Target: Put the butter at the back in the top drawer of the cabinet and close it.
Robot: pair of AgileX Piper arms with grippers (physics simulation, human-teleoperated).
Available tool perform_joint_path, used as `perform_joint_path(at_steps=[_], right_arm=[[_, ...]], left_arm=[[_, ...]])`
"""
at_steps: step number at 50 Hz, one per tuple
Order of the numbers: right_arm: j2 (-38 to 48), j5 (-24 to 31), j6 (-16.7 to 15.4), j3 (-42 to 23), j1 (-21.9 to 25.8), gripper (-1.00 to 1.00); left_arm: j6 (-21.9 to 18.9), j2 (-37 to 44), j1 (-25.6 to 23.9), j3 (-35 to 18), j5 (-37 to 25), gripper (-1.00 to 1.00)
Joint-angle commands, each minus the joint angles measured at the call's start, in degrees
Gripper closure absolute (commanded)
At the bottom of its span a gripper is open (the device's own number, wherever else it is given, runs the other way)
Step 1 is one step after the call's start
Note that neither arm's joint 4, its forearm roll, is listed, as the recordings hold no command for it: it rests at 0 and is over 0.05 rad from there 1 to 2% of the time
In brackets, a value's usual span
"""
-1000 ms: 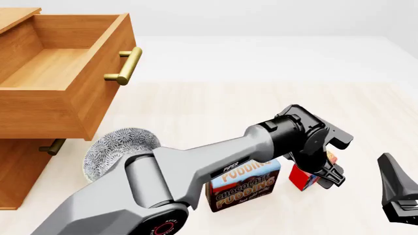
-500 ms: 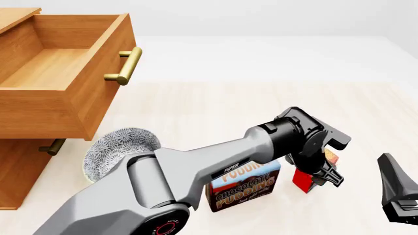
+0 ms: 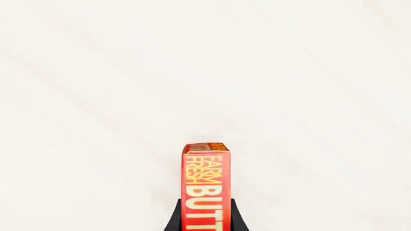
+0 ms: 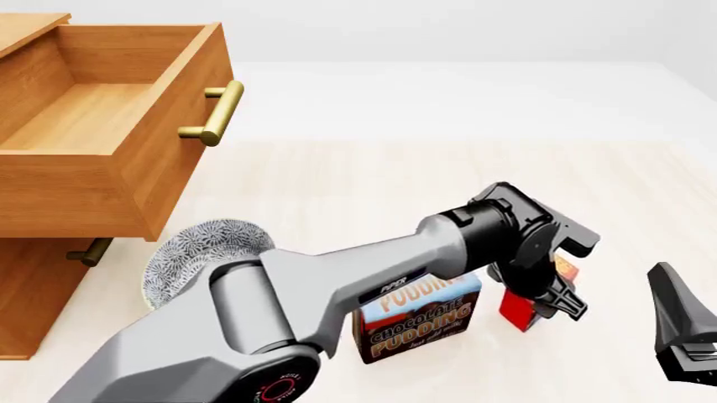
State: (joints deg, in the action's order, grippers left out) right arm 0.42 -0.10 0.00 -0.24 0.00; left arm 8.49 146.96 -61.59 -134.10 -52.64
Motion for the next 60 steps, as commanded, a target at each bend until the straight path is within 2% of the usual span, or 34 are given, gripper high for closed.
perform_joint_path(at_steps=[1, 14, 37, 60], right_arm=[[0.0, 0.0, 0.0, 0.0, 0.0, -1.0], [0.0, 0.0, 0.0, 0.0, 0.0, -1.0], [0.0, 0.0, 0.0, 0.0, 0.0, -1.0], [0.0, 0.0, 0.0, 0.0, 0.0, -1.0]], left_arm=[[-1.4, -3.7, 0.3, 2.3, 1.3, 1.0], [-2.3, -7.6, 0.4, 5.7, 3.0, 1.0], [-3.8, -11.3, 1.1, 7.1, 3.3, 1.0], [-6.2, -20.4, 2.3, 14.2, 6.0, 1.0]])
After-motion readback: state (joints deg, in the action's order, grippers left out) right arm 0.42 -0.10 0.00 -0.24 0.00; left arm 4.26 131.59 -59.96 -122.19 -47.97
